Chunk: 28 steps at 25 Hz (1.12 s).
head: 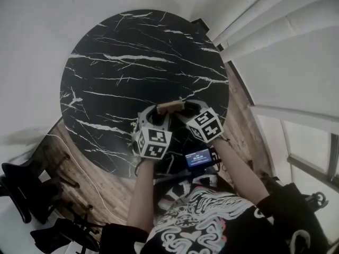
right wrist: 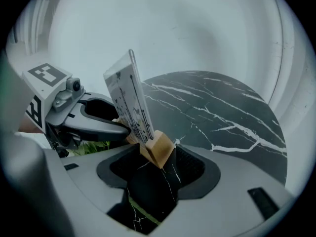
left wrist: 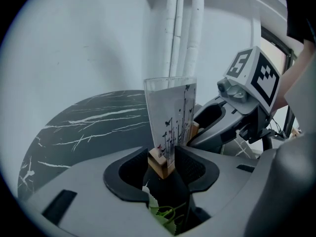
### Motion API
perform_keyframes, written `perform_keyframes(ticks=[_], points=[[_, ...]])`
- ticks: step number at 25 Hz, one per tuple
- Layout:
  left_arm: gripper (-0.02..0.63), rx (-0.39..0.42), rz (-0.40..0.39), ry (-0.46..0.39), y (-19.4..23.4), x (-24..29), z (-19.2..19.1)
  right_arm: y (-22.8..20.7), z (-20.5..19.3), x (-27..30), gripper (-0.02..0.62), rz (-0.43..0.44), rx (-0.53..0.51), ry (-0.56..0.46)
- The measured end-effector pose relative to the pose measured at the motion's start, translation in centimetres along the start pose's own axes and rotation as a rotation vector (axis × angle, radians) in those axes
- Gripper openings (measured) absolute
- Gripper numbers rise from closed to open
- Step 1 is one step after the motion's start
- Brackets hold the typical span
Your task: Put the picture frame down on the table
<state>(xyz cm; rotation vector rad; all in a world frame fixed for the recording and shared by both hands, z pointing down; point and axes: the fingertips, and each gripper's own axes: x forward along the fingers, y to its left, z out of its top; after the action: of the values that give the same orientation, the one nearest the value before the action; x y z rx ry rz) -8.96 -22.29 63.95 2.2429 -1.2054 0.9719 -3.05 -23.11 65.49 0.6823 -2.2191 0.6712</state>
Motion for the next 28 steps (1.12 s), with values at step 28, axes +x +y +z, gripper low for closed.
perform_keyframes(ticks=[28], points=[[0.122, -0.093, 0.155, -0.366, 1.1, -11.3, 5.4, 3.7, 2.6, -10.3, 0.028, -0.083, 0.108, -0.354]])
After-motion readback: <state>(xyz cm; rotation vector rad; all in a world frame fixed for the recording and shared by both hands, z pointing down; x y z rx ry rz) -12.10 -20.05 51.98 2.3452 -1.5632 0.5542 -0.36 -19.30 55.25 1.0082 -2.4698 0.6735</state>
